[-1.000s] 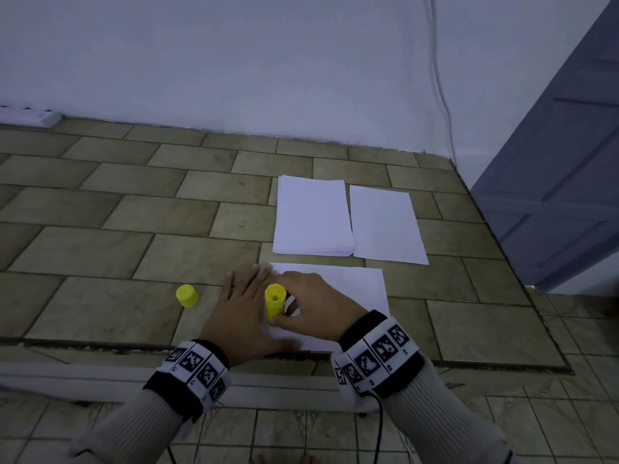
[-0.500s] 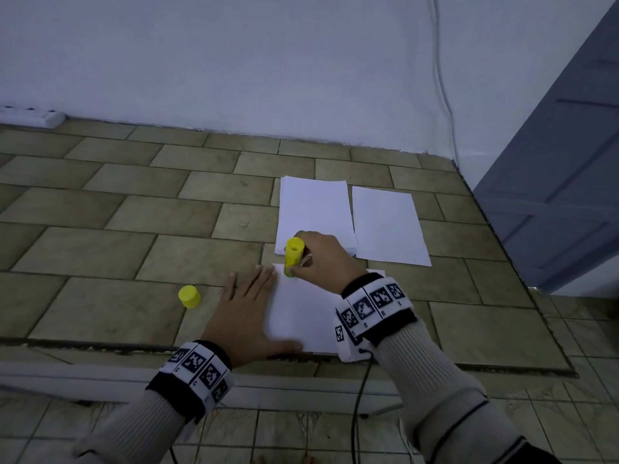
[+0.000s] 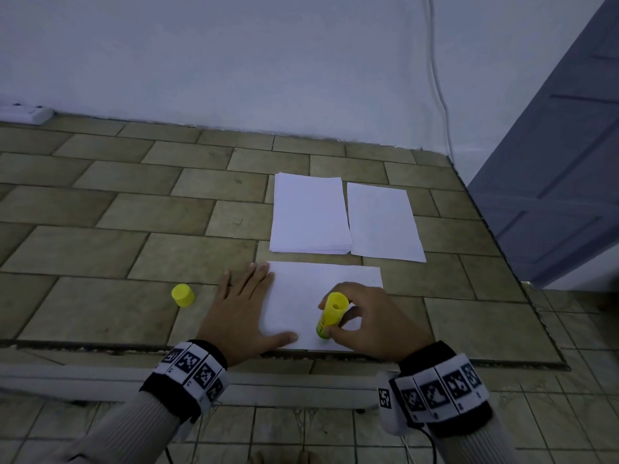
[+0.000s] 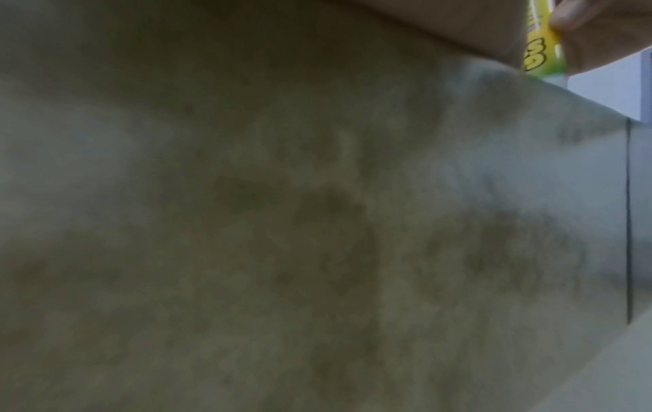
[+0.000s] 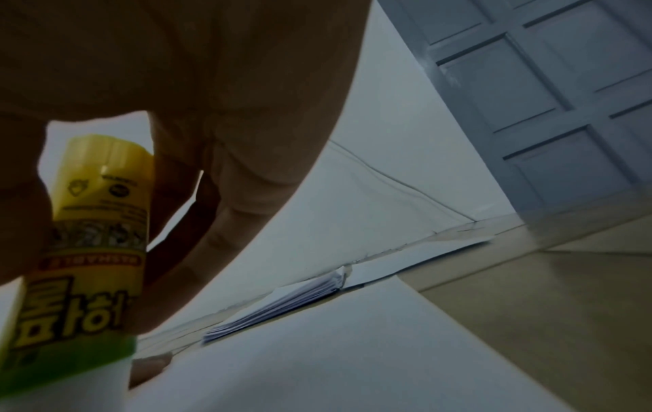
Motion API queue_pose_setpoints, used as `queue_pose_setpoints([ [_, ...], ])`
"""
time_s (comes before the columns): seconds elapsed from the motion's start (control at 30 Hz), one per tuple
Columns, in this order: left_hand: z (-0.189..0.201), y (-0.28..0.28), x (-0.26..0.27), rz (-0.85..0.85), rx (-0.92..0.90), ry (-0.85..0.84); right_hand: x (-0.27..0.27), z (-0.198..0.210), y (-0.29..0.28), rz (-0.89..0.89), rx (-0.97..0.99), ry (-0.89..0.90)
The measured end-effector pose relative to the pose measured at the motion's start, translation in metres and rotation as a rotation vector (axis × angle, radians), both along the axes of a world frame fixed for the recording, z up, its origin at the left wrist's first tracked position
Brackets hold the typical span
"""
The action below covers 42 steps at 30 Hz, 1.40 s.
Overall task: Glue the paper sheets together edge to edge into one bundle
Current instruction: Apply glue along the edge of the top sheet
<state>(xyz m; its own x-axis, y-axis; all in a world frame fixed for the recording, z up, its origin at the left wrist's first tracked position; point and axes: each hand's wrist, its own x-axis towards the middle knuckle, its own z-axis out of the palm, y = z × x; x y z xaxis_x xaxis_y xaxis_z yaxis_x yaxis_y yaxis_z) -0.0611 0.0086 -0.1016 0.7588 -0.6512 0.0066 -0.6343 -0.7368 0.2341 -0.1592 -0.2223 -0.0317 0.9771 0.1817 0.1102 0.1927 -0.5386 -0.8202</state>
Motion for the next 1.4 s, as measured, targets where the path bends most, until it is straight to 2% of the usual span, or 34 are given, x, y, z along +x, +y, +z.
queue_pose_setpoints([
  [0.17, -0.004, 0.001, 0.000, -0.005, -0.010, -0.034, 0.007, -0.004, 0.002, 0.020, -0.070, -0.005],
  [0.5, -0.005, 0.001, 0.001, 0.002, 0.010, -0.025, 0.076, -0.002, -0.019, -0.155, -0.172, -0.006],
  [0.67, -0.005, 0.001, 0.001, 0.007, 0.003, -0.024, 0.092, -0.003, -0.021, -0.199, -0.189, -0.003],
  [0.77, -0.005, 0.002, 0.002, 0.009, 0.011, -0.011, 0.079, -0.005, -0.027, -0.244, -0.174, -0.003],
  [0.93, -0.005, 0.001, 0.001, 0.006, 0.009, -0.033, 0.028, -0.004, -0.040, -0.165, -0.073, -0.027],
  [1.1, -0.005, 0.001, 0.000, 0.001, 0.022, -0.027, -0.013, -0.006, -0.052, -0.188, -0.035, -0.001],
  [1.4, -0.002, 0.000, 0.000, 0.002, 0.065, -0.018, -0.029, -0.005, -0.052, -0.157, -0.107, -0.070],
])
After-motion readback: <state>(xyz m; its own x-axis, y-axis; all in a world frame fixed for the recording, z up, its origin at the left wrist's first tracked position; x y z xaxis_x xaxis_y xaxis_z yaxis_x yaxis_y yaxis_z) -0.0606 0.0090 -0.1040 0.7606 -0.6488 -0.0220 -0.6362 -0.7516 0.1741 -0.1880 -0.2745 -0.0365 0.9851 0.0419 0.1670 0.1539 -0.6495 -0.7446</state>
